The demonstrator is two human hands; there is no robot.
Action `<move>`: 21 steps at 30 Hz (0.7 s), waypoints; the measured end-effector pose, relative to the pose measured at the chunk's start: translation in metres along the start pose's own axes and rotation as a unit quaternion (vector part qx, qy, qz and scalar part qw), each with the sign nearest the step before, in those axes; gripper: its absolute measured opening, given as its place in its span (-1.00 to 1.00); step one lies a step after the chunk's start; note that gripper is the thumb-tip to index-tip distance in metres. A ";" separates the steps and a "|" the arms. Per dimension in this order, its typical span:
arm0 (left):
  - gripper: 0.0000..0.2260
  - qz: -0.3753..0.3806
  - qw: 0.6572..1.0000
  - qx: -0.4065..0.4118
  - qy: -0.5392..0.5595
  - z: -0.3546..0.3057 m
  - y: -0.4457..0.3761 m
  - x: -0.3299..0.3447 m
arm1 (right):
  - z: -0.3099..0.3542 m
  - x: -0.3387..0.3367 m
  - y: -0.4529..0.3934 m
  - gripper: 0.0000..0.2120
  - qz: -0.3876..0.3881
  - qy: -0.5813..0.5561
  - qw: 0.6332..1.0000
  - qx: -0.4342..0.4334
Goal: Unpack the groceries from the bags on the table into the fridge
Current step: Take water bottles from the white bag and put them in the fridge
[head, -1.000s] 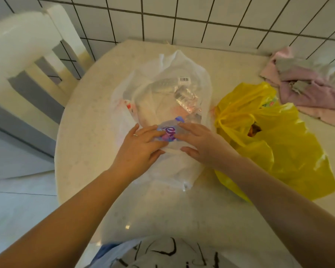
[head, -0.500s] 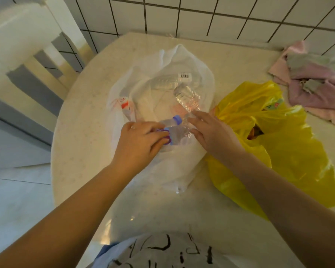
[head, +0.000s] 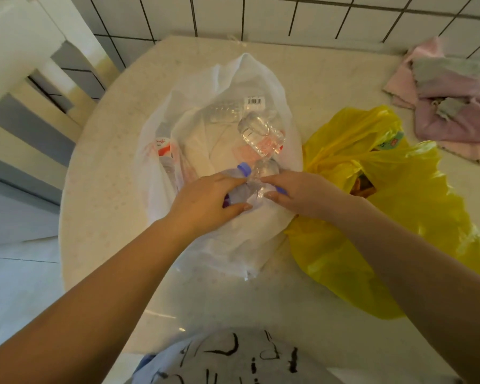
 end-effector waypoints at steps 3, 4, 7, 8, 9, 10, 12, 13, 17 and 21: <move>-0.46 -0.007 1.000 0.000 -0.022 0.005 0.004 0.006 | -0.006 0.004 0.001 -0.52 0.002 -0.021 1.000 0.004; -0.44 -0.005 1.000 -0.002 -0.024 0.006 0.004 0.008 | -0.007 0.005 0.001 -0.52 0.006 -0.032 0.999 0.004; -0.42 -0.001 0.999 -0.025 -0.026 0.009 0.003 0.008 | -0.009 0.006 0.001 -0.50 0.012 -0.060 0.998 0.010; -0.41 0.004 0.999 -0.033 -0.026 0.011 0.003 0.009 | -0.010 0.004 0.001 -0.50 0.007 -0.069 0.997 0.013; -0.40 0.008 0.999 -0.038 -0.026 0.013 0.003 0.010 | -0.010 0.001 0.001 -0.52 -0.001 -0.080 0.997 0.015; -0.40 0.014 0.999 -0.041 -0.021 0.014 0.003 0.011 | -0.010 -0.004 0.002 -0.54 -0.014 -0.096 0.995 0.015; -0.39 0.024 0.999 -0.047 0.011 0.018 0.005 0.011 | -0.008 -0.015 0.005 -0.57 -0.048 -0.154 0.987 0.013; -0.39 0.028 0.997 -0.053 0.039 0.021 0.006 0.009 | -0.006 -0.023 0.007 -0.59 -0.069 -0.192 0.979 0.009; -0.38 0.008 0.986 -0.062 0.153 0.037 0.008 -0.009 | 0.021 -0.068 0.006 -0.69 -0.137 -0.285 0.947 -0.054; -0.41 -0.071 0.937 -0.085 0.331 0.057 0.007 -0.030 | 0.070 -0.117 -0.006 -0.65 -0.183 -0.328 0.916 -0.142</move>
Point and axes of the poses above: each hand's wrist, its own y-axis away from the middle knuckle, its own x-axis out of the palm, z = x × y, the point moved 10 cm from there along -y, towards the middle knuckle, and after that the axes turned 12 degrees about -y, right-handed, at the moved point
